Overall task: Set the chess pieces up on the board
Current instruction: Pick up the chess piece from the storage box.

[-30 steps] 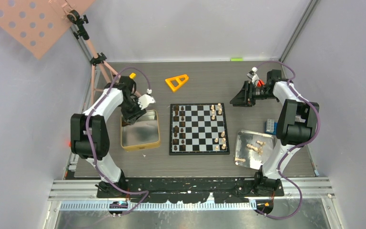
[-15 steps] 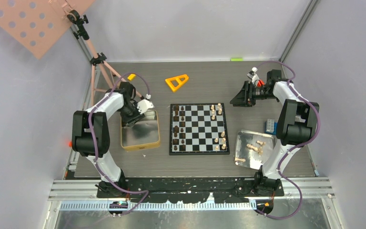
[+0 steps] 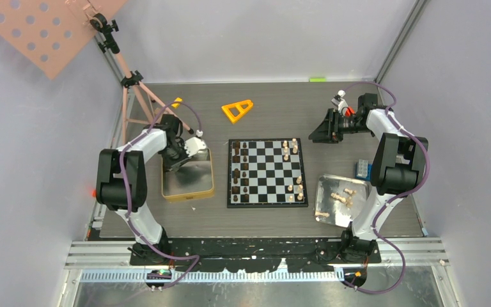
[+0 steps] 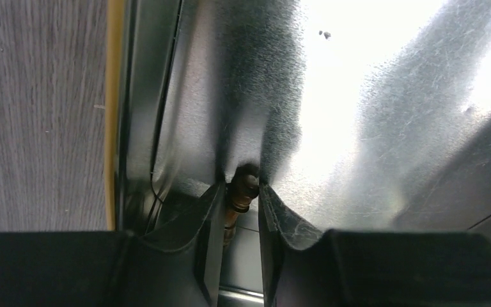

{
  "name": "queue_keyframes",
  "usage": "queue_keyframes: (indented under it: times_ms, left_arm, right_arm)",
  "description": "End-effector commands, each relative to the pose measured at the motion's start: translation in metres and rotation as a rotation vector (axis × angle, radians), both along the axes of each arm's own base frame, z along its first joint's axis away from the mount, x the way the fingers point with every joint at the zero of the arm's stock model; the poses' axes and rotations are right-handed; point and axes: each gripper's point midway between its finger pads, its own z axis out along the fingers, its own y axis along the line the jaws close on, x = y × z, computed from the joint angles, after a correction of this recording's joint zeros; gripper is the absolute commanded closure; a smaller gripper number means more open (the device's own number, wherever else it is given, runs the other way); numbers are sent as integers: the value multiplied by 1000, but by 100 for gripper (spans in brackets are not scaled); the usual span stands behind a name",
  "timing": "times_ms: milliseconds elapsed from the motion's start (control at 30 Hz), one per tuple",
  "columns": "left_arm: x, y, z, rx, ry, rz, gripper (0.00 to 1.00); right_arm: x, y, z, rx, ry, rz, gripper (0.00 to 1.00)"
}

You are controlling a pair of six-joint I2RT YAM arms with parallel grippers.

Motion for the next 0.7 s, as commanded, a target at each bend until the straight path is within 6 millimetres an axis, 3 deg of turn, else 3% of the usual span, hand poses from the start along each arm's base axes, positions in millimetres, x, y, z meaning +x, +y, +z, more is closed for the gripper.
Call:
queue_keyframes:
  times_ms: [0,233,500,667]
  left_arm:
    - [16,-2,6,-22,-90,5,79]
    - [11,-23,34,-157,-97,29,99]
    - [1,-65,76,-400,-88,53,100]
    - [4,-113,120,-702,-85,55,100]
  right_arm:
    - [6,-2,25,-12,-94,-2,54]
    - [5,-2,28,-14,-100,-2,55]
    - [5,-2,28,-15,-100,-2,55]
    - [6,-2,28,-15,-104,-3,55]
